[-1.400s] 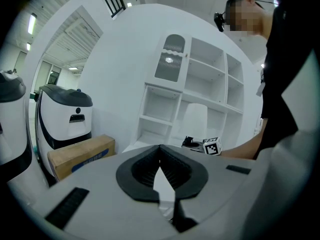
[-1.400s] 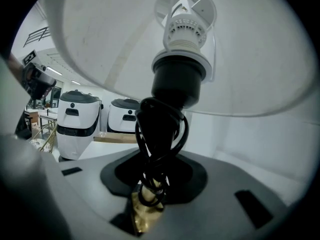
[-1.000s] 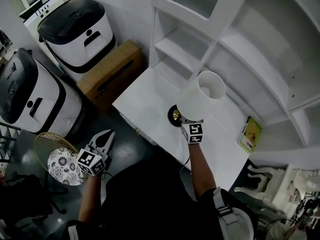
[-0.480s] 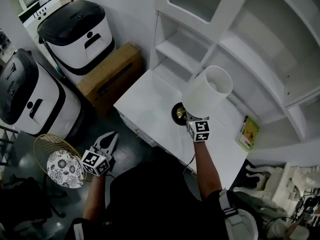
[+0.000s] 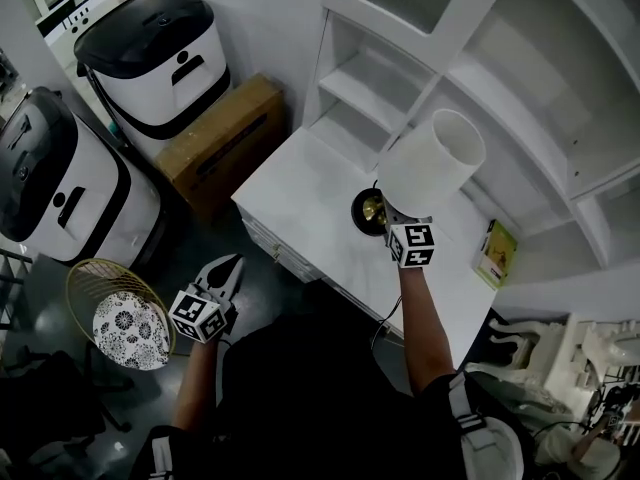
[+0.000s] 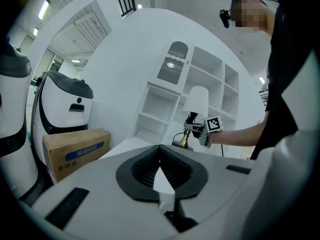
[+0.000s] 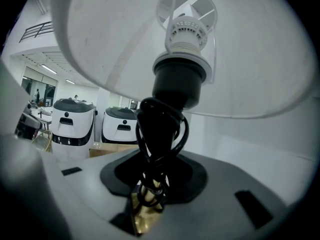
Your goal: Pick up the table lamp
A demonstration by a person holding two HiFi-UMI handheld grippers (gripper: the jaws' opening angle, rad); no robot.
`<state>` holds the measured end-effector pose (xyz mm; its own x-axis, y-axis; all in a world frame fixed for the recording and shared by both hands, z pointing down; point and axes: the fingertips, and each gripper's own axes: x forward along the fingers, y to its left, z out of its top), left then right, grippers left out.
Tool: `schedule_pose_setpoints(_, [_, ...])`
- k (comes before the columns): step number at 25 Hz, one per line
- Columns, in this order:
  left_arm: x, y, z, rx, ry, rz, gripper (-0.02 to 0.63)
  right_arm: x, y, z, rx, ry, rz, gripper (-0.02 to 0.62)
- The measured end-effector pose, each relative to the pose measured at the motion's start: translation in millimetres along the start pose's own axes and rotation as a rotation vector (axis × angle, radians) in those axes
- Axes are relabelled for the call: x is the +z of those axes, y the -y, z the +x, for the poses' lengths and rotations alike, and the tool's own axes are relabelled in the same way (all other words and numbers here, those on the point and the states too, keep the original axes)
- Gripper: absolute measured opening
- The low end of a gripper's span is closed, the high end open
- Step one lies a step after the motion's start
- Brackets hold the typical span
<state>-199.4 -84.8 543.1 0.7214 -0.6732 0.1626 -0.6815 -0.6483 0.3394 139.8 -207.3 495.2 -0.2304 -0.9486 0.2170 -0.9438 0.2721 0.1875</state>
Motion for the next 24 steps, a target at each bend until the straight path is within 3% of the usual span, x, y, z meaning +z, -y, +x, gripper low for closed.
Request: schedule_pose_setpoints(24, [-12.6, -14.8, -10.1, -0.036, -0.041, 0.000, 0.011, 27.4, -7.0, -3.6, -0.056, 0.030, -0.015, 0.111])
